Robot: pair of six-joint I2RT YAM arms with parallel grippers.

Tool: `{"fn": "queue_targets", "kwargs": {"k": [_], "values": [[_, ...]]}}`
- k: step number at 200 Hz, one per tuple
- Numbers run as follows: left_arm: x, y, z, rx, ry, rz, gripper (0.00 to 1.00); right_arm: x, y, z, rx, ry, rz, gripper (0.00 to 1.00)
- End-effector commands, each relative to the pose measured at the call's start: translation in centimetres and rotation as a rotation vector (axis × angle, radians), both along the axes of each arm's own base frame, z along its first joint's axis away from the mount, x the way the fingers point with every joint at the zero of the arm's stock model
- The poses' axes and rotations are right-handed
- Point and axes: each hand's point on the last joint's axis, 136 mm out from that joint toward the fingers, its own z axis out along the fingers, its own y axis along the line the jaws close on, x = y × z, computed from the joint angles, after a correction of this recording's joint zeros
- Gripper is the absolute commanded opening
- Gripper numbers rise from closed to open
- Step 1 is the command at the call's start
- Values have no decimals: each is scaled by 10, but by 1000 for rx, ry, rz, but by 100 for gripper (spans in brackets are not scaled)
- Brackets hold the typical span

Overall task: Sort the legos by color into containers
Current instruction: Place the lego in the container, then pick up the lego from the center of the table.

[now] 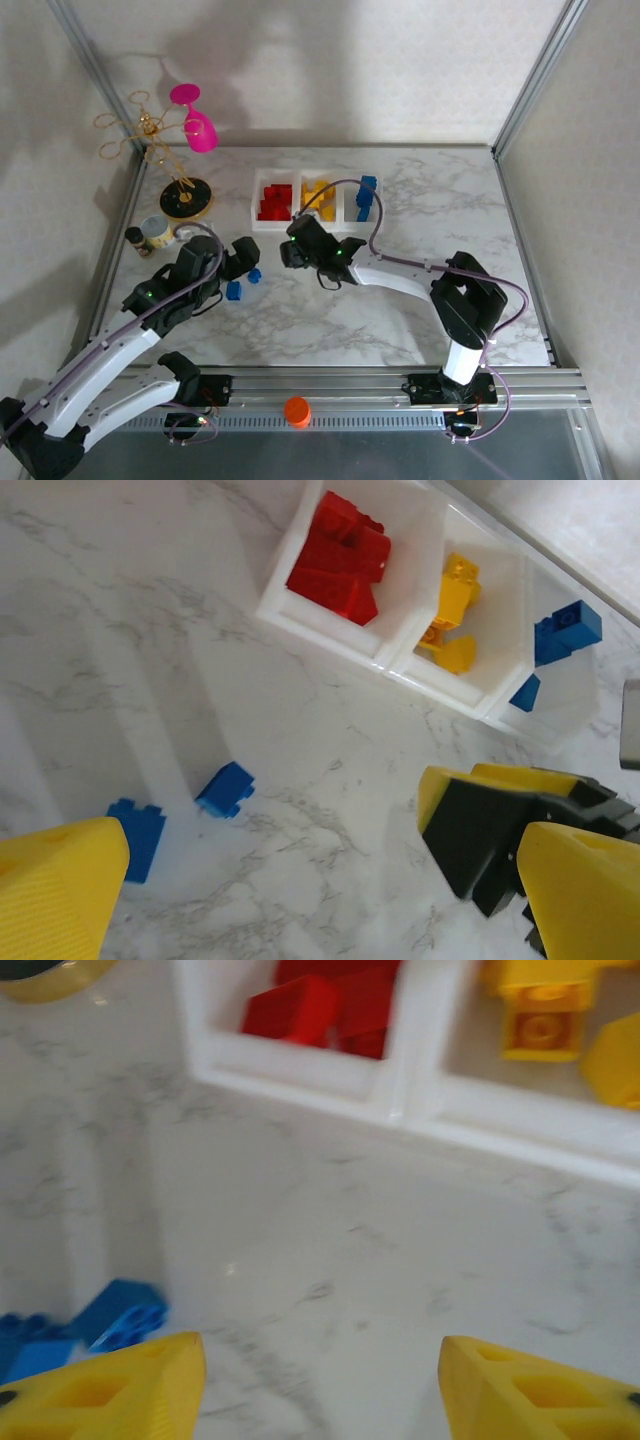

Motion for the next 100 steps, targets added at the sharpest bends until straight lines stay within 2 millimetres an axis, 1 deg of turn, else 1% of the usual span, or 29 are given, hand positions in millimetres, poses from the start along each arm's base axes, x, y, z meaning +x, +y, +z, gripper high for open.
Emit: {"fn": "queue_targets", "kwargs": {"k": [1,21,34,40,52,72,100], "values": [[-18,26,-11,42,49,86,100,-18,27,-14,28,21,53,66],[-27,34,-9,35,52,107,100,-31,51,-25,-6,15,109,69],[-31,39,-8,35,52,124,100,-36,65,-33,-11,17,137,71],[-32,41,-8,35,50,132,100,-38,72,-39,-15,26,158,71],[-35,44,-7,32,50,141,100,-39,82,-47,-32,23,183,72],[-37,46,-7,26,46,150,100,-38,94,-57,-56,1,220,75],[-37,47,-7,30,46,153,100,-33,101,-75,-128,-22,269,76]]}}
